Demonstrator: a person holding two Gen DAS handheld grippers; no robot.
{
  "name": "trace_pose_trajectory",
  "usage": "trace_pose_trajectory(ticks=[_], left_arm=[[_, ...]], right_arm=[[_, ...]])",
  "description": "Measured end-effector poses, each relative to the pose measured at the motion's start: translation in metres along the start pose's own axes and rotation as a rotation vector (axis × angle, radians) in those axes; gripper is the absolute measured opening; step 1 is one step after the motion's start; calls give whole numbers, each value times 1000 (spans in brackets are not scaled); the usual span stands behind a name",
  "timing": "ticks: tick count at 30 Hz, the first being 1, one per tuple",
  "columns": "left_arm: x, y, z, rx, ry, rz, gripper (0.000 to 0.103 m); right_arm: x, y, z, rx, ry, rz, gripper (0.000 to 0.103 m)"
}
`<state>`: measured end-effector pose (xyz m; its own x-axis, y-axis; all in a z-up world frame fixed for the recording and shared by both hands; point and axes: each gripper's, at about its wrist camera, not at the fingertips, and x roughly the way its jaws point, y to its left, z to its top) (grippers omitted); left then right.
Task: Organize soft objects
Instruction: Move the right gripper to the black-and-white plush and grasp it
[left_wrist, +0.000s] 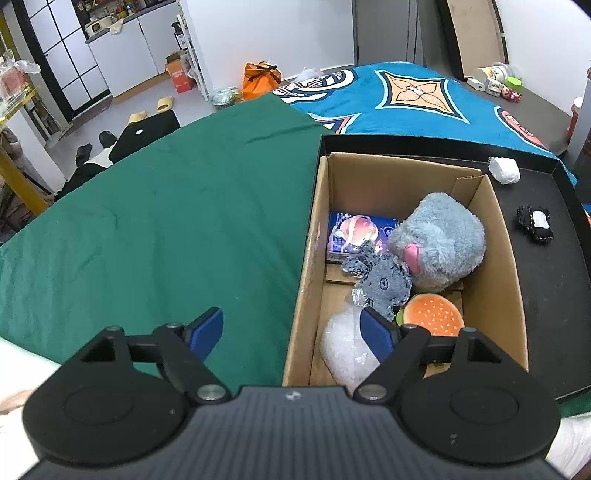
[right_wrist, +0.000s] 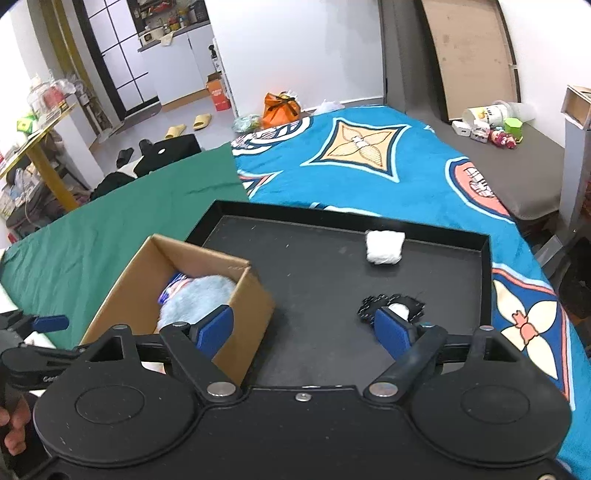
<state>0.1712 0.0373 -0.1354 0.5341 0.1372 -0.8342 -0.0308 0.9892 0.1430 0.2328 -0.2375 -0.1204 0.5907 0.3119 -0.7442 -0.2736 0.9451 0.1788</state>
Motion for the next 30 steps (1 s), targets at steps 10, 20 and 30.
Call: trace_pose_trajectory(ticks=[10, 20, 30], left_arm=[[3, -16, 4, 10, 14, 31, 80], [4, -32, 11, 29, 28, 65, 80], [14, -48, 10, 44, 60, 100, 81]], right_arm=[[16, -31, -11, 48, -24, -4, 89], [27, -67, -23, 129, -37, 14, 91], [51, -89, -26, 174, -6, 10, 91]])
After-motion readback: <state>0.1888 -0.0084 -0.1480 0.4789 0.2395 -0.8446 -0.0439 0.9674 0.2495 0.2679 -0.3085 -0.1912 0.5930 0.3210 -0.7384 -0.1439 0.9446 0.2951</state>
